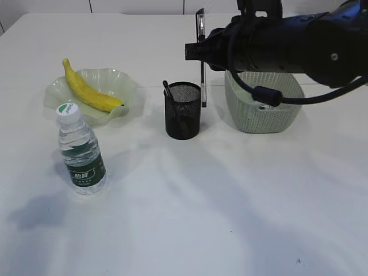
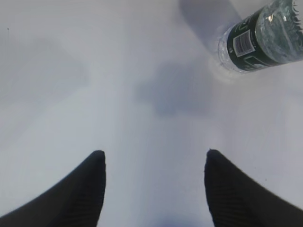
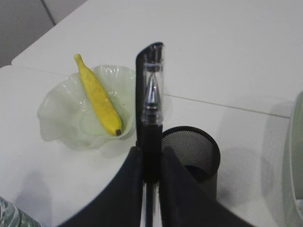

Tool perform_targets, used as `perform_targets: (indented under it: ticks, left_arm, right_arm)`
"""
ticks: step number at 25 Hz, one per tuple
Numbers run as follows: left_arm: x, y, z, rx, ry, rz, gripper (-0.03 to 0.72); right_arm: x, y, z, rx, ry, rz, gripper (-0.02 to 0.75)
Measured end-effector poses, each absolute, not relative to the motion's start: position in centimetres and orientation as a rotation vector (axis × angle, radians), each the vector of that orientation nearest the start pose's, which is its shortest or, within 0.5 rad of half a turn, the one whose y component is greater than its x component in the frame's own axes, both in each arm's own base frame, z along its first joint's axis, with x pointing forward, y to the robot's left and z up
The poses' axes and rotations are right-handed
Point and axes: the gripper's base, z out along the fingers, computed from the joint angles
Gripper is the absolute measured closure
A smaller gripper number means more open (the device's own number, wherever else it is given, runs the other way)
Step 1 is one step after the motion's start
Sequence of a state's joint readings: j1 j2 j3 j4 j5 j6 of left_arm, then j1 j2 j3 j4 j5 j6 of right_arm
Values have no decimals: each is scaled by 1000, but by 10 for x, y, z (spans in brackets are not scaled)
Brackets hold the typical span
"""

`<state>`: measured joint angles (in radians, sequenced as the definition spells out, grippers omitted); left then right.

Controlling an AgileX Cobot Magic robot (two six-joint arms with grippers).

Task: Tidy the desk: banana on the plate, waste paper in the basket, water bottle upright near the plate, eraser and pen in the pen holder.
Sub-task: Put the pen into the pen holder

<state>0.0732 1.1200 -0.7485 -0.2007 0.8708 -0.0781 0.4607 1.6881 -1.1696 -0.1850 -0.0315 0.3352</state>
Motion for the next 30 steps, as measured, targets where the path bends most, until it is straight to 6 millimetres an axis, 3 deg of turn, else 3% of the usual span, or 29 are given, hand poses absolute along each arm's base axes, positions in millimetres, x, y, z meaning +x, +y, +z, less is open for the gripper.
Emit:
perform_targets:
  ticks: [15,21,30]
  left_arm:
    - [196,0,263,-337,2700,-248,223]
    - [196,0,263,-337,2700,-248,223]
    - [196,0,263,-337,2698,-248,223]
  right_arm:
    - [383,197,236,-416,1732,439,693]
    - [396,200,237,-412,1700,436,693]
    - [417,172,233,-254,1716,415,693]
